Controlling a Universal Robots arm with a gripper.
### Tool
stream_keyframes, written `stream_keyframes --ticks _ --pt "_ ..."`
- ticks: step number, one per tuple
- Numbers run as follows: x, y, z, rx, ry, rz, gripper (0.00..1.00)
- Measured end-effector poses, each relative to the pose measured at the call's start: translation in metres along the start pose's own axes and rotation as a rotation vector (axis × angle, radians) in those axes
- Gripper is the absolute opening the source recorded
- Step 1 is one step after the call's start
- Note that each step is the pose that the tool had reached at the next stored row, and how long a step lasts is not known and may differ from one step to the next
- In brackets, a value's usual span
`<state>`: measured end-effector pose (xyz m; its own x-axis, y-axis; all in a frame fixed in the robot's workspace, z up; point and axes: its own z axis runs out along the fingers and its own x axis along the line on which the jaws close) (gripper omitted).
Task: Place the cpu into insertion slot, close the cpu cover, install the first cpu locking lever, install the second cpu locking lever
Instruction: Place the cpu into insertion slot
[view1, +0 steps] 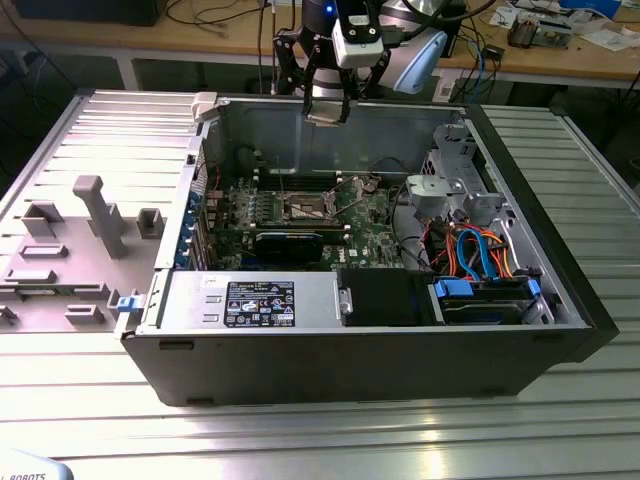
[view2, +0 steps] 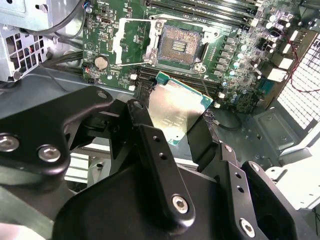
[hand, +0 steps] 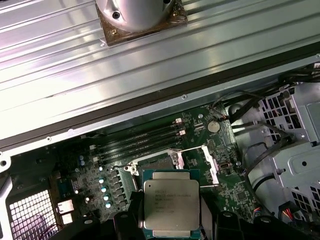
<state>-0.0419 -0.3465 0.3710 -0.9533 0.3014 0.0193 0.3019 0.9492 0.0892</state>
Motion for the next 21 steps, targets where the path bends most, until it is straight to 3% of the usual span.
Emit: stream_keyframes --ticks 4,8,16,21 --pt "0.0 0.0 0.0001 -0.0008 -0.0034 0.038 0.54" --pt "0.0 0.0 0.0002 -0.002 -0.0089 0.1 0.54" --pt "0.0 0.0 0.0002 -0.0021 -0.0094 0.105 0.54" --pt "0.0 0.0 0.0003 -0.0033 -0.0149 0.166 0.54"
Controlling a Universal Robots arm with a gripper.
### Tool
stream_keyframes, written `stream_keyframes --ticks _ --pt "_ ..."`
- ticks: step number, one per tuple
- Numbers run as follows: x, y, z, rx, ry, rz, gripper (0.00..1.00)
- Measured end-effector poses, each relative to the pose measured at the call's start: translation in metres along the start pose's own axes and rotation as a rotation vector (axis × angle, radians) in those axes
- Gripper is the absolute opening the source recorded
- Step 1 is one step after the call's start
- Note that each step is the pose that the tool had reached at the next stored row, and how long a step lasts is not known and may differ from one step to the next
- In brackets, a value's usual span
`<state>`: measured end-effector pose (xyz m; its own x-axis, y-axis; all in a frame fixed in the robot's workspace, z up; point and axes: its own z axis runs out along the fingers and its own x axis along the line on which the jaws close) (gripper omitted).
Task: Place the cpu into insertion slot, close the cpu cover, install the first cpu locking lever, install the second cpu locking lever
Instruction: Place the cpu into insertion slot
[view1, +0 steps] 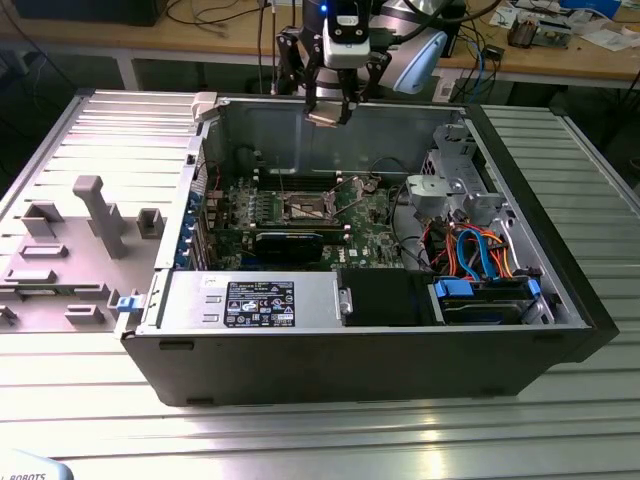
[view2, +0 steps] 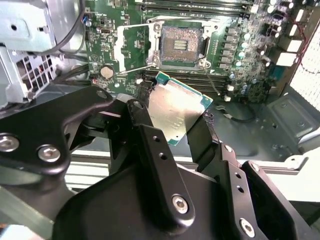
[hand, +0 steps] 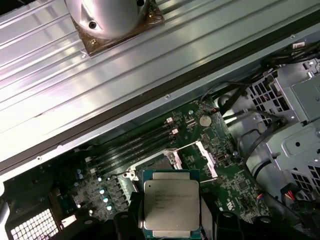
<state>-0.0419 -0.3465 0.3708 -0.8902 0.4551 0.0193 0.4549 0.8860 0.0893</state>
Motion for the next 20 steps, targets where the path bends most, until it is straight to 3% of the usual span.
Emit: stream_keyframes --ticks 3,20 --pt "0.0 0.0 0.0 -0.0007 -0.0035 0.041 0.54" --pt "0.0003 -0.0001 0.0 -0.0011 -0.0053 0.06 0.54"
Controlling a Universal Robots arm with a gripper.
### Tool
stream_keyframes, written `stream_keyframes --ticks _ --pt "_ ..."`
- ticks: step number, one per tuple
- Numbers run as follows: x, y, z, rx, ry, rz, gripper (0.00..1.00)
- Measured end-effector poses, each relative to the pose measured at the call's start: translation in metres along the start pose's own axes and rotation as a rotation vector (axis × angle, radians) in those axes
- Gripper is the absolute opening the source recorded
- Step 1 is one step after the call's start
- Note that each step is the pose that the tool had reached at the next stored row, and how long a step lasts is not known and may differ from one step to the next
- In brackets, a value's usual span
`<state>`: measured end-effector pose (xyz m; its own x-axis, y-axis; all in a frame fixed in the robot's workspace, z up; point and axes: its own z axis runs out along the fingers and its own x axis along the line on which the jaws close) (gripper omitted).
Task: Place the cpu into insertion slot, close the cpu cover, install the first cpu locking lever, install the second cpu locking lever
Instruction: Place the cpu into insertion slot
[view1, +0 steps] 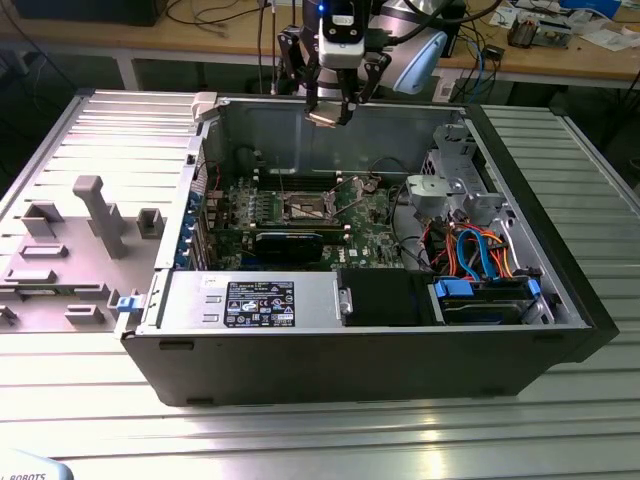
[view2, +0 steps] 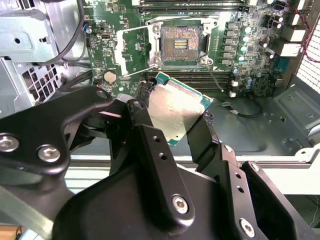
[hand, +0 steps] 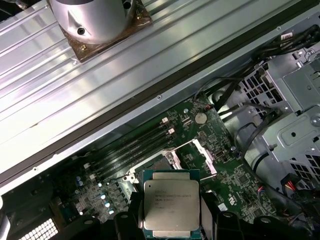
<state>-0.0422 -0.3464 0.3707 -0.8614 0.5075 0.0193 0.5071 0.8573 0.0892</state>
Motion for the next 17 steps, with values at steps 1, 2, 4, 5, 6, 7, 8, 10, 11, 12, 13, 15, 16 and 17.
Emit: stream_keyframes --ticks 1,2,4,5,6,7,8,10,11,12,13,15,16,17 --pt "0.0 0.0 0.0 0.0 -0.0004 0.004 0.54" --pt "0.0 0.0 0.0 0.0 -0.0005 0.005 0.54" --pt "0.0 0.0 0.0 0.0 -0.0009 0.009 0.54" --pt "0.0 0.0 0.0 -0.0001 -0.001 0.011 0.54" --pt "0.0001 0.0 0.0 -0.0001 -0.0012 0.013 0.54" --pt "0.0001 0.0 0.0 -0.0001 -0.0013 0.014 0.54" --pt "0.0001 0.0 0.0 -0.0002 -0.0015 0.016 0.54" --pt "0.0001 0.0 0.0 -0.0002 -0.0018 0.019 0.54" --pt "0.0001 -0.0001 0.0 -0.0003 -0.0019 0.02 0.54" --pt "0.0001 -0.0001 0.0 -0.0003 -0.0021 0.023 0.54" --pt "0.0002 -0.0001 0.0 -0.0004 -0.0023 0.025 0.54" --pt "0.0002 -0.0001 0.0 -0.0004 -0.0027 0.029 0.54" --pt "0.0002 -0.0001 0.0 -0.0005 -0.0028 0.031 0.54" --pt "0.0002 -0.0001 0.0 -0.0005 -0.003 0.033 0.54"
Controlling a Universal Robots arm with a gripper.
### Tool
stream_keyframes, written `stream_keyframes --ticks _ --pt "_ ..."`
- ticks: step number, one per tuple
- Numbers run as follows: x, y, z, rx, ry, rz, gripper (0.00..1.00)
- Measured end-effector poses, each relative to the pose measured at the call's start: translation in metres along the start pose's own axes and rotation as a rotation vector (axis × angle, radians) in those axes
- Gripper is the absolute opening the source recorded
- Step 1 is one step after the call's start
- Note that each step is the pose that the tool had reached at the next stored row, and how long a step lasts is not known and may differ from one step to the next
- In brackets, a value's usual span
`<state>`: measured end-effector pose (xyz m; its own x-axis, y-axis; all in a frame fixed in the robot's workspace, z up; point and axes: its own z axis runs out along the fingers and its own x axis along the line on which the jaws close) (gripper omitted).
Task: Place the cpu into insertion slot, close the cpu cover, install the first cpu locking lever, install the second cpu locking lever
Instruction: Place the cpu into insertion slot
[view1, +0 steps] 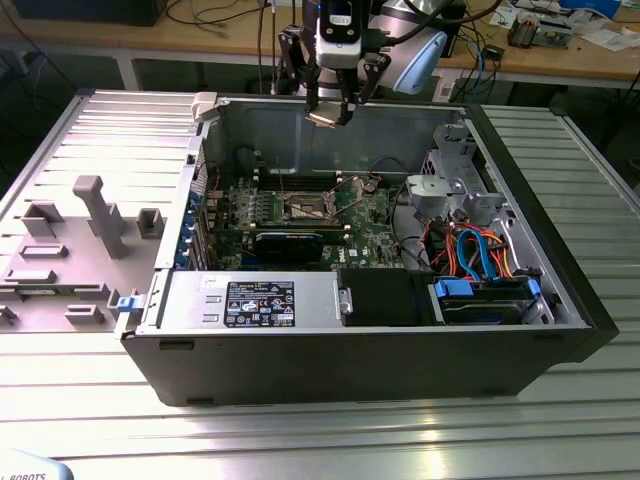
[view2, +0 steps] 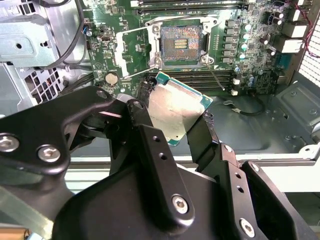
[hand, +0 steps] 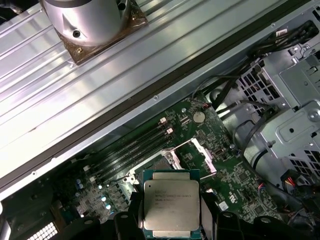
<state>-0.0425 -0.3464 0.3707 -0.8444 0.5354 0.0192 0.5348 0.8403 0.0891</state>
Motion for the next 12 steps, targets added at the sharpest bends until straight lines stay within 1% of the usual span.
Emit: stream_keyframes --ticks 8,12 --pt "0.0 0.0 0.0 -0.0002 -0.0013 0.014 0.54" --pt "0.0 0.0 0.0 -0.0003 -0.0014 0.016 0.54"
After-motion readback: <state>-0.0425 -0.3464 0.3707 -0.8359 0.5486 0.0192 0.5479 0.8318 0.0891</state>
